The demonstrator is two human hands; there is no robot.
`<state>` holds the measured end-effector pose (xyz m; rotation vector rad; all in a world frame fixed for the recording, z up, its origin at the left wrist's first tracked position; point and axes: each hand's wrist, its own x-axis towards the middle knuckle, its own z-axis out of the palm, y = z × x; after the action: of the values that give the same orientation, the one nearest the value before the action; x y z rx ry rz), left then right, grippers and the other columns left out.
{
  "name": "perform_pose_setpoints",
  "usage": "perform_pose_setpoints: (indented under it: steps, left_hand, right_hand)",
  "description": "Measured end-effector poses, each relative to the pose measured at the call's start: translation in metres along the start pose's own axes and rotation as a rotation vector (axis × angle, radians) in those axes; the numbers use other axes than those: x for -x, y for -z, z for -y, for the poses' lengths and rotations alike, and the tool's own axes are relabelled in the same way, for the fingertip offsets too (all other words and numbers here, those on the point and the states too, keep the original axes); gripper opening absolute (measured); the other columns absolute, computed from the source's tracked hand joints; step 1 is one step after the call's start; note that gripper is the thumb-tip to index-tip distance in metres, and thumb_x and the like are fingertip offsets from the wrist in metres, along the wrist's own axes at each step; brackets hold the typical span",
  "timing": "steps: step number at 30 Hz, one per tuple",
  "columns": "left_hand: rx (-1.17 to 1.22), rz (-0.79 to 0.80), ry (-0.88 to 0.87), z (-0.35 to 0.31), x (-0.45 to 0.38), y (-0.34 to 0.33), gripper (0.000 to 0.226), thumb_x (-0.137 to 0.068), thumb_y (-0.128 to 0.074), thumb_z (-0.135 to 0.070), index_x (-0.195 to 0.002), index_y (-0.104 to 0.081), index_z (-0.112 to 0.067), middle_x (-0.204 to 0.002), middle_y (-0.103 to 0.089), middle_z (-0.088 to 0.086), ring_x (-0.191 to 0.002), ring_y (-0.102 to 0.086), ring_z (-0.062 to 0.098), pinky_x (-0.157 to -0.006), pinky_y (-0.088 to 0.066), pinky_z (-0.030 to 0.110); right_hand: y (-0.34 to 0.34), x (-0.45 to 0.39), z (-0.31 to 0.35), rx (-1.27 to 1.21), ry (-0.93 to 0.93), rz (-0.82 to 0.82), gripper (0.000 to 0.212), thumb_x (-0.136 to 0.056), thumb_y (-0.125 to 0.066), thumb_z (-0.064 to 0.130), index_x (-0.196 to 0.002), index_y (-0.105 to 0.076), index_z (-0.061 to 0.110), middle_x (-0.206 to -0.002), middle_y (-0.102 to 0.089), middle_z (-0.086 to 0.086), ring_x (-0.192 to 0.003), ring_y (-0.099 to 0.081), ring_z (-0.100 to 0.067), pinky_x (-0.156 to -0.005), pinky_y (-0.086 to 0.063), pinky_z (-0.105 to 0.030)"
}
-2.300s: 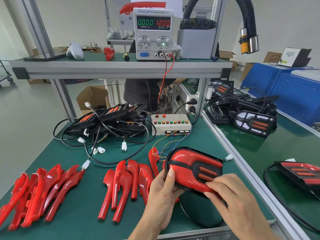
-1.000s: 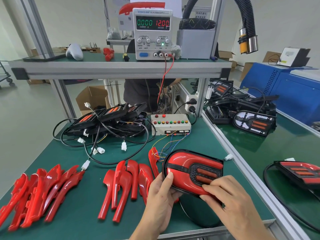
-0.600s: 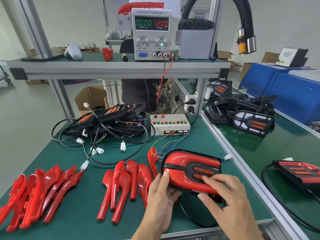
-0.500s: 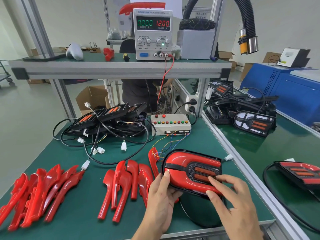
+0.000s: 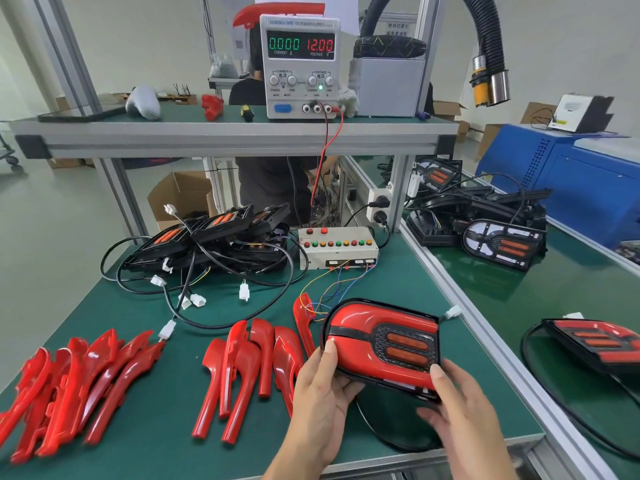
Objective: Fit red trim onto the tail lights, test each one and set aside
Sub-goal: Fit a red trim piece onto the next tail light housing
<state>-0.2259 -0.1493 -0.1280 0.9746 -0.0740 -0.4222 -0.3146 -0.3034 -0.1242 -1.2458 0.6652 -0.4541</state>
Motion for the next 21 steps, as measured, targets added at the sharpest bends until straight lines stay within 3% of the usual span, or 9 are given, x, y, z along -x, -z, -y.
perform_pose_setpoints:
  steps: [3,5,9,15,21]
  left_hand:
    - [-0.007,0.005,-0.004,0.001,0.001,0.001,0.046,-0.091,-0.058,-0.039,-0.117,-0.072,-0.003,-0.112,-0.072,0.024,-0.096,-0.072,0.028,-0.081,-0.061,0.036]
    - [0.002,0.005,-0.004,0.0,0.001,0.002,0.048,-0.092,-0.057,-0.039,-0.12,-0.07,-0.002,-0.114,-0.072,0.024,-0.097,-0.072,0.028,-0.082,-0.061,0.036]
    - [0.055,-0.002,0.012,0.0,0.001,0.001,0.051,-0.091,-0.057,-0.039,-0.123,-0.068,-0.001,-0.118,-0.071,0.025,-0.099,-0.071,0.03,-0.082,-0.06,0.037]
    - [0.128,-0.013,0.03,0.003,0.001,-0.001,0.054,-0.088,-0.061,-0.039,-0.124,-0.067,0.001,-0.119,-0.069,0.028,-0.1,-0.07,0.033,-0.083,-0.061,0.041]
    - [0.105,-0.007,0.021,0.002,0.003,-0.004,0.052,-0.089,-0.073,-0.037,-0.126,-0.066,-0.001,-0.124,-0.067,0.03,-0.112,-0.065,0.038,-0.101,-0.054,0.05]
  right_hand:
    - [-0.001,0.003,0.003,-0.135,-0.121,0.08,0.041,-0.079,-0.07,0.031,-0.117,-0.066,0.015,-0.095,-0.078,-0.014,-0.087,-0.071,-0.033,-0.068,-0.054,-0.041]
    - [-0.001,0.002,0.003,-0.127,-0.125,0.085,0.039,-0.081,-0.07,0.029,-0.116,-0.067,0.013,-0.094,-0.079,-0.013,-0.087,-0.071,-0.033,-0.067,-0.054,-0.04]
    - [0.001,0.0,-0.001,-0.106,-0.096,0.078,0.03,-0.088,-0.069,0.022,-0.117,-0.067,0.013,-0.098,-0.078,-0.013,-0.087,-0.071,-0.033,-0.065,-0.055,-0.038]
    - [0.003,-0.004,-0.009,-0.066,-0.007,0.045,0.044,-0.072,-0.075,0.03,-0.112,-0.068,0.013,-0.093,-0.079,-0.009,-0.079,-0.072,-0.024,-0.064,-0.055,-0.037]
    - [0.009,-0.009,-0.018,0.03,0.078,0.02,0.048,-0.066,-0.077,0.041,-0.107,-0.073,0.018,-0.096,-0.08,-0.006,-0.078,-0.076,-0.018,-0.066,-0.057,-0.036]
